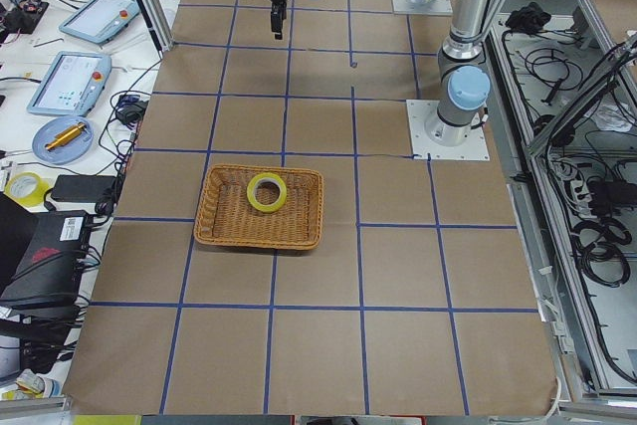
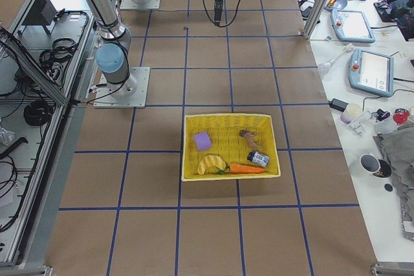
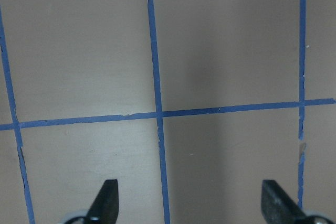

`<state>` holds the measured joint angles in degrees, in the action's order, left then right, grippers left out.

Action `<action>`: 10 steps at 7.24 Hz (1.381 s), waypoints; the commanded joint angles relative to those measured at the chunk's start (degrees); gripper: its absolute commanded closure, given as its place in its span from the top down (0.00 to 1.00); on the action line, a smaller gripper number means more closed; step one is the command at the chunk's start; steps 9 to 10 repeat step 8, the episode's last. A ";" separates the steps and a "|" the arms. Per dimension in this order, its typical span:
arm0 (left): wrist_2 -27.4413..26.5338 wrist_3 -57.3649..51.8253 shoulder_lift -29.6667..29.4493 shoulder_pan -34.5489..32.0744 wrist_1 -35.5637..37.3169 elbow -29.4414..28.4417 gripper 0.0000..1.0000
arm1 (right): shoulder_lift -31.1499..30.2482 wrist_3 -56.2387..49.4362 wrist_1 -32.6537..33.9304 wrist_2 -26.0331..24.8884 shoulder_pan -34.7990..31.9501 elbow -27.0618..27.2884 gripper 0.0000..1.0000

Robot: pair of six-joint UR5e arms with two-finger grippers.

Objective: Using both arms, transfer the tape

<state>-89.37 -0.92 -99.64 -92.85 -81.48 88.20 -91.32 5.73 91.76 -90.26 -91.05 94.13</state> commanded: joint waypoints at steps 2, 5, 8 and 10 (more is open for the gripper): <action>-2.02 -0.21 3.12 0.64 -1.83 -0.14 0.97 | 0.00 -0.02 0.00 0.00 0.00 0.00 1.00; -3.45 0.04 7.18 0.91 -5.98 0.04 0.96 | 0.00 0.07 0.00 0.00 0.00 0.00 1.00; -3.01 -0.04 6.57 0.91 -5.36 -0.48 0.96 | 0.00 0.07 -0.09 0.00 0.00 0.00 1.00; -3.01 -0.04 6.57 0.91 -5.36 -0.48 0.96 | 0.00 0.07 -0.09 0.00 0.00 0.00 1.00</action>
